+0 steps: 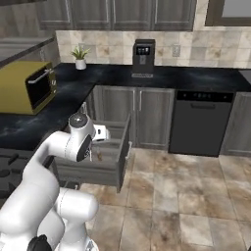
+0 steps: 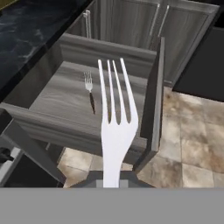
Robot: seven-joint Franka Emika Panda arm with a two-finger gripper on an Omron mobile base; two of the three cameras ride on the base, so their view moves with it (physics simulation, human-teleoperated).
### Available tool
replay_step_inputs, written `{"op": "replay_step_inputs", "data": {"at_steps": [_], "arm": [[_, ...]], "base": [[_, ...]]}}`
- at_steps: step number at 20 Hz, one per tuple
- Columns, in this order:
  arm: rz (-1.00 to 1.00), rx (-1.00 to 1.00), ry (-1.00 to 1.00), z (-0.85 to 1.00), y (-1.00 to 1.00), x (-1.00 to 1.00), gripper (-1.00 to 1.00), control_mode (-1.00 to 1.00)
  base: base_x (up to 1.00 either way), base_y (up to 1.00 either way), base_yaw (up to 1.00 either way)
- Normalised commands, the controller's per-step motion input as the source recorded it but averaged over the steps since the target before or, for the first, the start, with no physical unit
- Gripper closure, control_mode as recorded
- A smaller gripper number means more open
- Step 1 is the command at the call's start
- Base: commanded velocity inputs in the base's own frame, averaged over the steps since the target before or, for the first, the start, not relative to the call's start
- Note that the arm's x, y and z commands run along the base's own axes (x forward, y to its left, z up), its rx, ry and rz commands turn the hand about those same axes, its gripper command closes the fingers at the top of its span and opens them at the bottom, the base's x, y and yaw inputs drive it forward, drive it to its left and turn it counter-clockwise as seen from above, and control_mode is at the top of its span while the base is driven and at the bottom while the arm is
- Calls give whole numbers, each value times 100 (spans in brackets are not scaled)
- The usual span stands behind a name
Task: Pick up the metallic utensils from the counter and place them in the open drawer. Make sure not to pick up any wooden utensils.
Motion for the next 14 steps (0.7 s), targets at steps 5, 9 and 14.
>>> {"op": "replay_step_inputs", "data": {"at_steps": [5, 9, 14], "arm": [[0, 0, 0, 0, 0, 0, 100, 100], [0, 0, 0, 0, 0, 0, 100, 100], [0, 0, 0, 0, 0, 0, 100, 100]], "base": [[91, 48, 0], [99, 43, 0], [72, -10, 2]]}}
